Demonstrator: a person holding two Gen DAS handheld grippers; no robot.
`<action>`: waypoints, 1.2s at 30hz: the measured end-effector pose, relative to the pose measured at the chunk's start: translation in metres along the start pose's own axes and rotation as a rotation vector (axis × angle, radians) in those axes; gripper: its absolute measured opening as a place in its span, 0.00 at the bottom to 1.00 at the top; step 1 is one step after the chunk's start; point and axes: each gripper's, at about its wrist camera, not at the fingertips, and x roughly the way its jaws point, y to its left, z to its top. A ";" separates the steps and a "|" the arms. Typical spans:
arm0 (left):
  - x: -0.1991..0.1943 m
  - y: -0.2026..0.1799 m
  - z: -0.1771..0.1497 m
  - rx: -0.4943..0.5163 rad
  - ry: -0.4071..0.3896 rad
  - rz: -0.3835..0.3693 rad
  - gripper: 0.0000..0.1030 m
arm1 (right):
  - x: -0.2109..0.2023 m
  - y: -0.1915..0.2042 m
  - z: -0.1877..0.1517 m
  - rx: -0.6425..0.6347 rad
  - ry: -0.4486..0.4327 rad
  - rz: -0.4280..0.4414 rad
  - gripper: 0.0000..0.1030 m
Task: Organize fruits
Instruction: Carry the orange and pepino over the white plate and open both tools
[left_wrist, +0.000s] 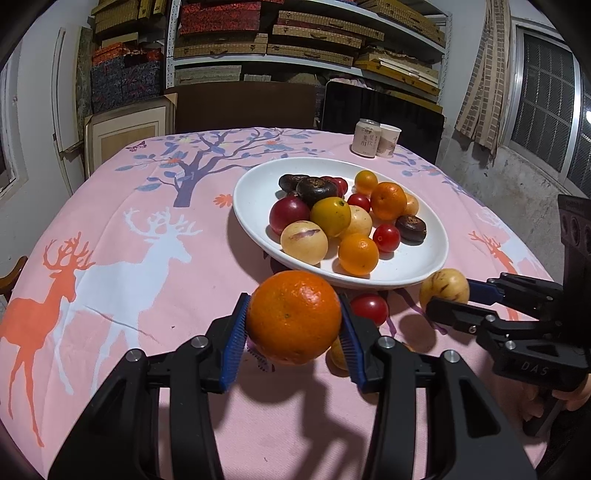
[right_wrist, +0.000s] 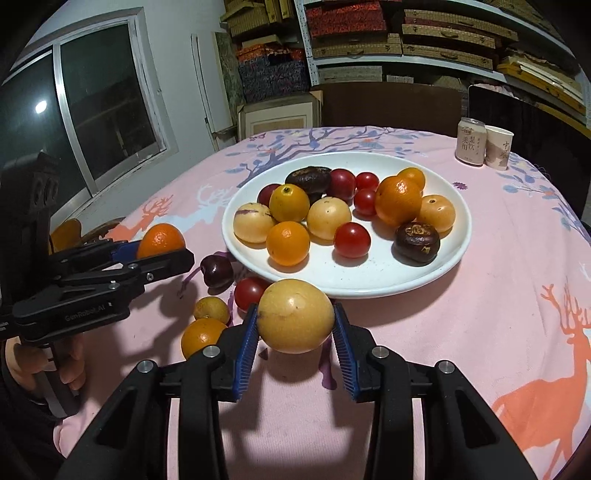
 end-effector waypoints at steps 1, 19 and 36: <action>0.000 0.000 0.000 0.000 0.000 0.000 0.44 | -0.001 -0.001 0.001 0.002 -0.006 0.002 0.38; 0.001 0.001 0.000 -0.004 0.006 -0.001 0.44 | -0.009 -0.007 0.000 0.035 -0.047 0.020 0.38; -0.005 0.003 0.001 -0.033 -0.010 -0.023 0.44 | -0.015 -0.011 0.002 0.065 -0.068 0.025 0.38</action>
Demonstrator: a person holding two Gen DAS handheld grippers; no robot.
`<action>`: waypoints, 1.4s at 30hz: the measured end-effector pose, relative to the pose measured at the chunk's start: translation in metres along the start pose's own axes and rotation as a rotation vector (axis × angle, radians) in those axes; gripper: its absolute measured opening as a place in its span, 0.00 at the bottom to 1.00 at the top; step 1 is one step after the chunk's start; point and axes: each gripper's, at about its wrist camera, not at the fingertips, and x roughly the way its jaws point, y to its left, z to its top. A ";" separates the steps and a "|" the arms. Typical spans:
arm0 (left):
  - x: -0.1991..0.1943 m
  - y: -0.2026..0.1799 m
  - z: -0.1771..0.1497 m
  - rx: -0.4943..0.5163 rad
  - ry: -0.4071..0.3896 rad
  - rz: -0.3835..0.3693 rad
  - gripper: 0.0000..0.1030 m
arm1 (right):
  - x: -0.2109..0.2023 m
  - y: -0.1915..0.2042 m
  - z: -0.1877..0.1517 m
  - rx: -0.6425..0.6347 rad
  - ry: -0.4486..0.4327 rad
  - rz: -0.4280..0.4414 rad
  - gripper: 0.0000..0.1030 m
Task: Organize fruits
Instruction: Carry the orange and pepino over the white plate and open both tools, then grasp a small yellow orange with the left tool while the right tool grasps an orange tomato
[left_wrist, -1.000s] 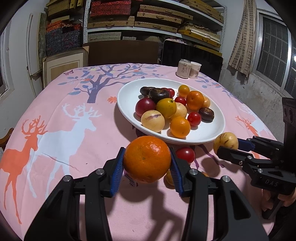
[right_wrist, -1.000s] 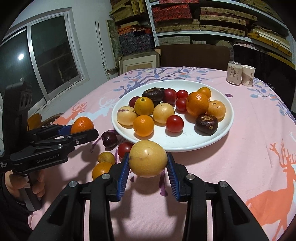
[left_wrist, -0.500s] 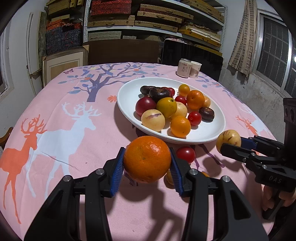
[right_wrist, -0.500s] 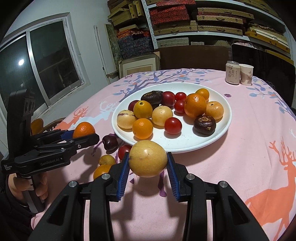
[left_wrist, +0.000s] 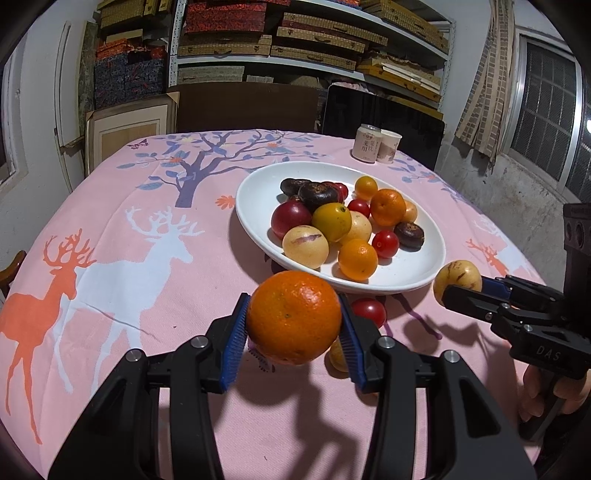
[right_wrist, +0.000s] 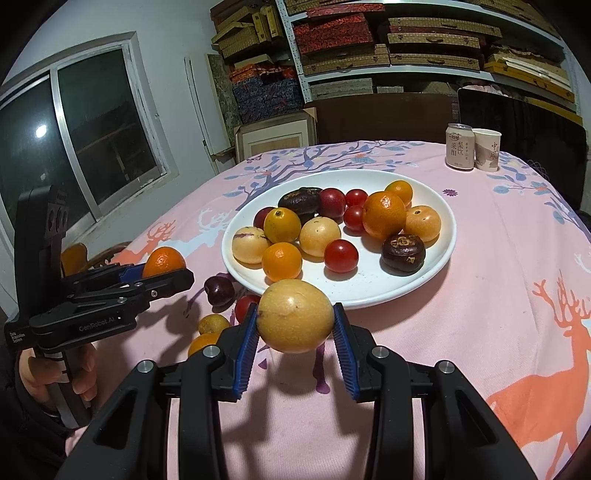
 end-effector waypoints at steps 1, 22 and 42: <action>-0.001 -0.001 0.001 -0.001 0.003 -0.009 0.44 | -0.003 -0.001 0.001 0.007 -0.003 0.002 0.38; 0.105 -0.044 0.131 0.074 0.131 -0.008 0.44 | 0.047 -0.039 0.074 0.006 -0.011 -0.076 0.42; 0.003 -0.007 0.077 0.024 0.013 0.028 0.90 | -0.018 -0.019 0.046 -0.025 -0.090 -0.076 0.61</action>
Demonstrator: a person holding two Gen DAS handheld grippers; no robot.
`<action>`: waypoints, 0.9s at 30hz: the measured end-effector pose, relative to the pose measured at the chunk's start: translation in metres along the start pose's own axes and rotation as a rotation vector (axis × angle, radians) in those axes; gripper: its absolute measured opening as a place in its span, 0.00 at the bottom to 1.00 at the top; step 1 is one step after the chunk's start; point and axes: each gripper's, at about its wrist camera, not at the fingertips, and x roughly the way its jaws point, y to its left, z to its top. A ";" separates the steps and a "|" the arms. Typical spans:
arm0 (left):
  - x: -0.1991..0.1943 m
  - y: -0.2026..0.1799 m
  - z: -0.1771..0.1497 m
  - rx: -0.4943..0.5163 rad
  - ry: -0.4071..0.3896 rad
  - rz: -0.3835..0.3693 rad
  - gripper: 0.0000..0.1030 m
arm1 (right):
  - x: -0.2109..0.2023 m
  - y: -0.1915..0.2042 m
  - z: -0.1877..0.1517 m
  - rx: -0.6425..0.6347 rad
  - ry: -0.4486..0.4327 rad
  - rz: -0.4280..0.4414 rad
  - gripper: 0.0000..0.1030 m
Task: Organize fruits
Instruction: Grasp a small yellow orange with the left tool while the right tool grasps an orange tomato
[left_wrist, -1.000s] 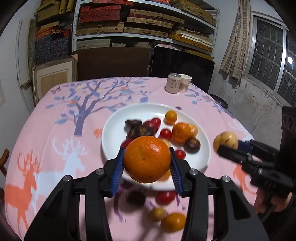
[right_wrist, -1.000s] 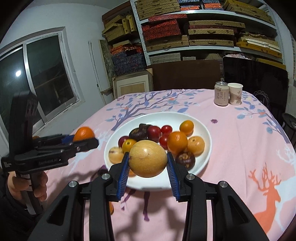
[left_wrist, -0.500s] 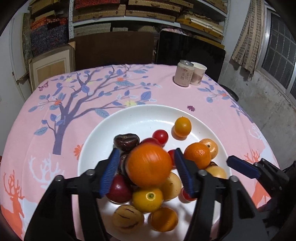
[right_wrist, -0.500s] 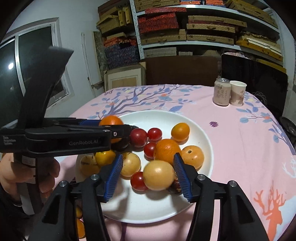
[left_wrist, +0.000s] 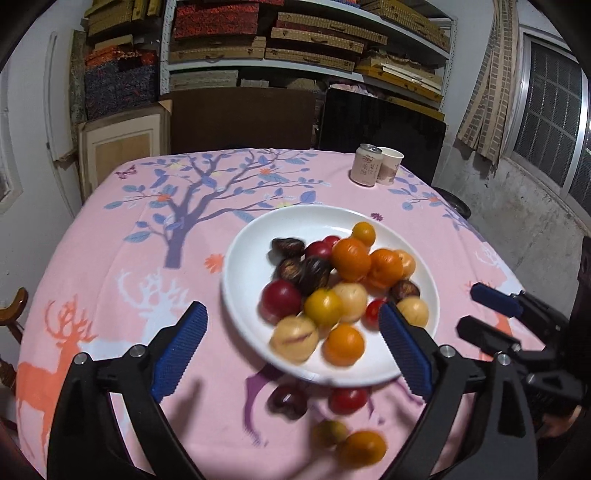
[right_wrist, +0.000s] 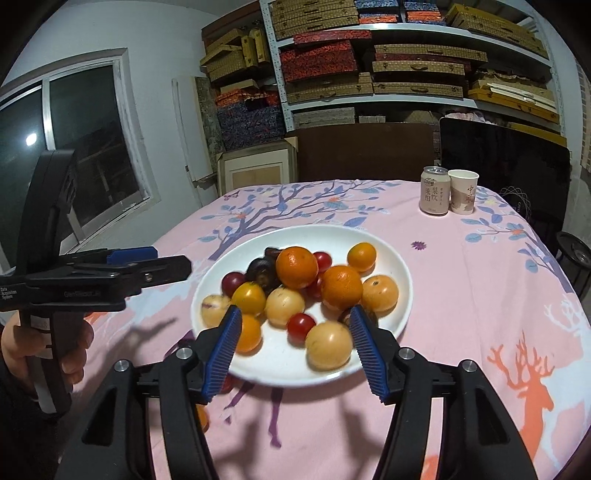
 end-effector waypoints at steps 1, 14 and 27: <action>-0.007 0.005 -0.009 -0.002 -0.006 0.016 0.91 | -0.004 0.005 -0.006 -0.009 0.014 0.015 0.61; 0.003 0.058 -0.087 -0.123 0.091 0.068 0.92 | 0.022 0.086 -0.061 -0.196 0.258 0.134 0.61; 0.003 0.054 -0.088 -0.107 0.076 0.063 0.92 | 0.038 0.080 -0.062 -0.125 0.282 0.124 0.37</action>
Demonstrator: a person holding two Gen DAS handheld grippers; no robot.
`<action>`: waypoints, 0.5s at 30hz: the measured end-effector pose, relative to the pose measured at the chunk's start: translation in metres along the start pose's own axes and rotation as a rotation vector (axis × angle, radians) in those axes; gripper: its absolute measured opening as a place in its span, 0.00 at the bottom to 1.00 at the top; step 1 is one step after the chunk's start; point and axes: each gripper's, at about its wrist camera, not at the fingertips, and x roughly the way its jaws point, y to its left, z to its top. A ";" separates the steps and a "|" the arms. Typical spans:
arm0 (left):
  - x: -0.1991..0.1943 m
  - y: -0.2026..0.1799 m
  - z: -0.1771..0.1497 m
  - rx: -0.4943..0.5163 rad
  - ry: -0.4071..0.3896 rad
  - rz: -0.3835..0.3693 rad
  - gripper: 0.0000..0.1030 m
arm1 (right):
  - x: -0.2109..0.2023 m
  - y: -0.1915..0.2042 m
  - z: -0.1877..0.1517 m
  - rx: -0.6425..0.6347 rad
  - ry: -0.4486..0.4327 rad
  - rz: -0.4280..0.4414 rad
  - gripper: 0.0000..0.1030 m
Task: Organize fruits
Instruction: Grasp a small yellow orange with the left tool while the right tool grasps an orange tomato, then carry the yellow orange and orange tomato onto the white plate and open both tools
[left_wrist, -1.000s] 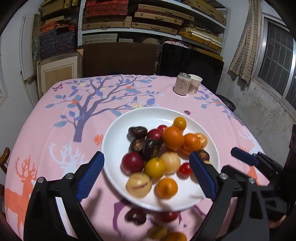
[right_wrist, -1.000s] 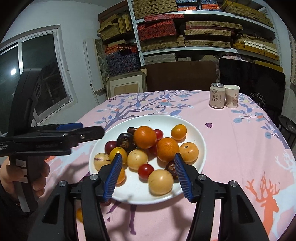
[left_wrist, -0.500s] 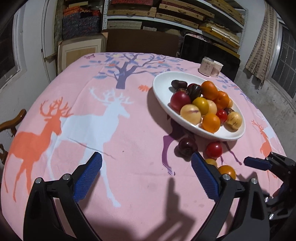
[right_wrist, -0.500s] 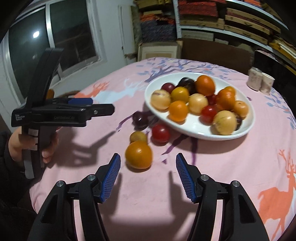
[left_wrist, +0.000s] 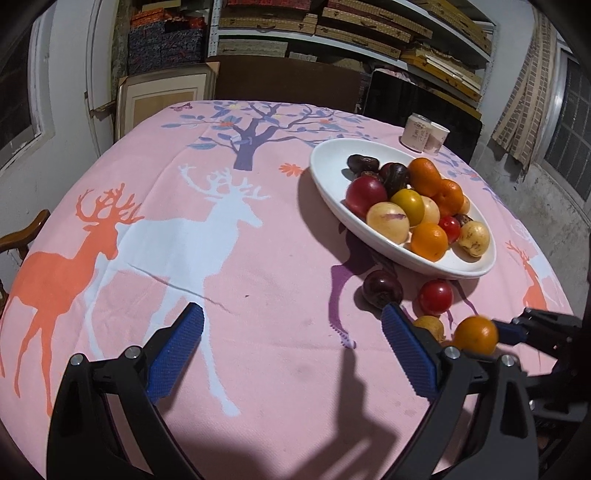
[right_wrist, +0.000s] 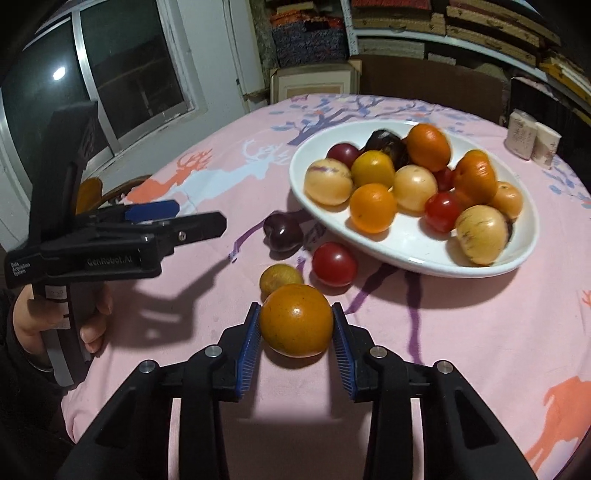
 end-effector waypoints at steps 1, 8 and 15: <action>-0.001 -0.004 0.000 0.018 -0.004 -0.004 0.92 | -0.005 -0.003 -0.001 0.007 -0.019 -0.008 0.37; -0.004 -0.063 -0.011 0.208 0.020 -0.033 0.92 | -0.045 -0.053 -0.020 0.161 -0.132 -0.140 0.37; 0.018 -0.092 -0.012 0.225 0.097 -0.037 0.75 | -0.054 -0.061 -0.023 0.168 -0.171 -0.160 0.37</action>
